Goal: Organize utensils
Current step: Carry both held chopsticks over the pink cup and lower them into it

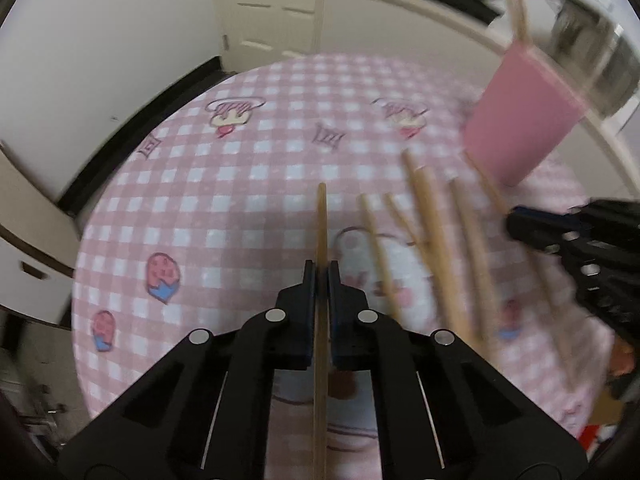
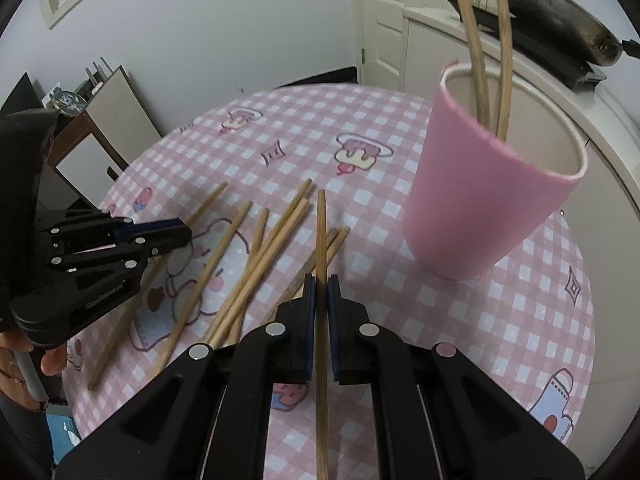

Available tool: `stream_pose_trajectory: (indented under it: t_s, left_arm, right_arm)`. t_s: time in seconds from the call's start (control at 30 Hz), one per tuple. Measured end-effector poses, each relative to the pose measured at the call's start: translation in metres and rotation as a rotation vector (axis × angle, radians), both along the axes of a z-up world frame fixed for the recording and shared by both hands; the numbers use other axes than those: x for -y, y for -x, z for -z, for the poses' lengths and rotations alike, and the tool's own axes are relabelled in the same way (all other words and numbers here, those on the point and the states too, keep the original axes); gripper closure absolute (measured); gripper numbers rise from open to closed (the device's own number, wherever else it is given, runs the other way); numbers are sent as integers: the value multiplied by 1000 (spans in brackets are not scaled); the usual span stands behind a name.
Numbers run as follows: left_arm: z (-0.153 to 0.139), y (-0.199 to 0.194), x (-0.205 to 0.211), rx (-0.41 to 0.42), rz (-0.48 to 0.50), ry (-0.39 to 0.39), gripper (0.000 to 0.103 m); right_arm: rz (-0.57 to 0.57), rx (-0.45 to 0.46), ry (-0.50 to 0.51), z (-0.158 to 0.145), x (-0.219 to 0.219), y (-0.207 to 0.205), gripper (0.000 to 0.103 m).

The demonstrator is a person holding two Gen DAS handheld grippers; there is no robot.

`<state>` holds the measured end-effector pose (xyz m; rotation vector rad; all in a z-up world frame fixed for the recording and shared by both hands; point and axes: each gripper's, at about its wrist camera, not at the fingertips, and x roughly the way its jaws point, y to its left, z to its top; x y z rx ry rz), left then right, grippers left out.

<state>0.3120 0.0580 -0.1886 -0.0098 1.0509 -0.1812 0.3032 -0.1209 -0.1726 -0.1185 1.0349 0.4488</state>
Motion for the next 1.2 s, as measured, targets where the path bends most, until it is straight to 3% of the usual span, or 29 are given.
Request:
stream_pose_trajectory:
  t_s: [0.33,0.7,0.97,1.2]
  left_arm:
    - [-92,46,11,249,13,48,97]
    - [-172,104,40,490,48,98,97]
    - [-207,103,71,596,69,143,97]
    - [-225,77,89,667,-4,192,97]
  right_arm:
    - [-5,147,-76,-61,8,30,98]
    - [19,336,-147,-131,43,71,98]
    - [68,462,-159,-171,73,78,98]
    - [128,555,-182,-194,95,65,98]
